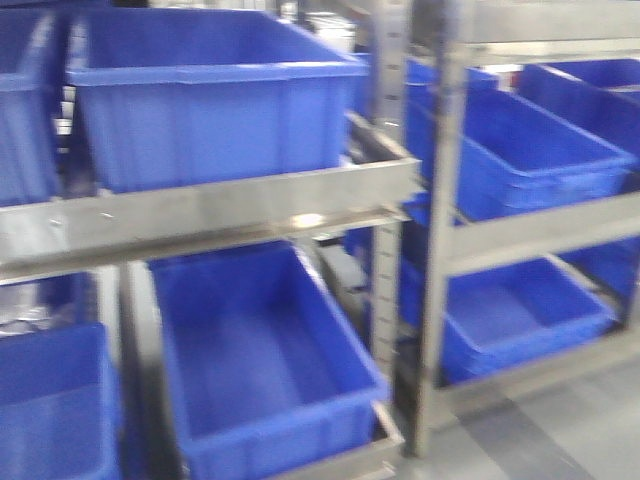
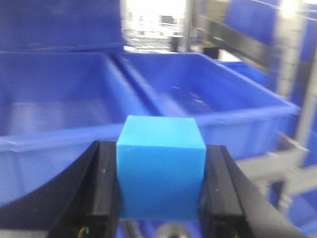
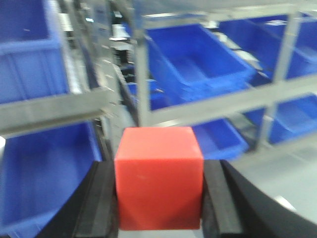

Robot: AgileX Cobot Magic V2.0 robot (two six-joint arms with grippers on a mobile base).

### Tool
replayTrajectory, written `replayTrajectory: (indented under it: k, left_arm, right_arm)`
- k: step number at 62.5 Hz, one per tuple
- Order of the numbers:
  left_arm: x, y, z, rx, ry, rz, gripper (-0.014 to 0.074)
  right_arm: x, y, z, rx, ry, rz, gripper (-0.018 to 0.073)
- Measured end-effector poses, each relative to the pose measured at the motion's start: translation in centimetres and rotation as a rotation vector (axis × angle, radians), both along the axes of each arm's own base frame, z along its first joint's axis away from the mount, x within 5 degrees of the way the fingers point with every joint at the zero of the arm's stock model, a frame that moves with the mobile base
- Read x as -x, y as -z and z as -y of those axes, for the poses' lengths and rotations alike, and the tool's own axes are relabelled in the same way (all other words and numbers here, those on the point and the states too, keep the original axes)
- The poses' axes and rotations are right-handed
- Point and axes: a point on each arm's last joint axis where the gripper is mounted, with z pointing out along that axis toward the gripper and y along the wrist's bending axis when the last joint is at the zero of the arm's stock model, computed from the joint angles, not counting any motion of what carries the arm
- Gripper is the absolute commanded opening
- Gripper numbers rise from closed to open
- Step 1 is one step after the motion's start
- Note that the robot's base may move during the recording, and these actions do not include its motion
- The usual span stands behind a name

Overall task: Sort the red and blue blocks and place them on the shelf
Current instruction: 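Drive the base to the shelf of blue bins holding both cubes, then lower the red cube into a blue bin and open the right gripper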

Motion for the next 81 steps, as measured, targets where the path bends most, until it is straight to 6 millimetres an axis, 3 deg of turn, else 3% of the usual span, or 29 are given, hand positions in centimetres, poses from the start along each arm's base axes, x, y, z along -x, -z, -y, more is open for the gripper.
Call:
replayTrajectory:
  k: [81]
  left_arm:
    - [0.00,0.00,0.00,0.000,0.000,0.000,0.0123]
  right_arm:
    - [0.00,0.00,0.00,0.000,0.000,0.000,0.0051]
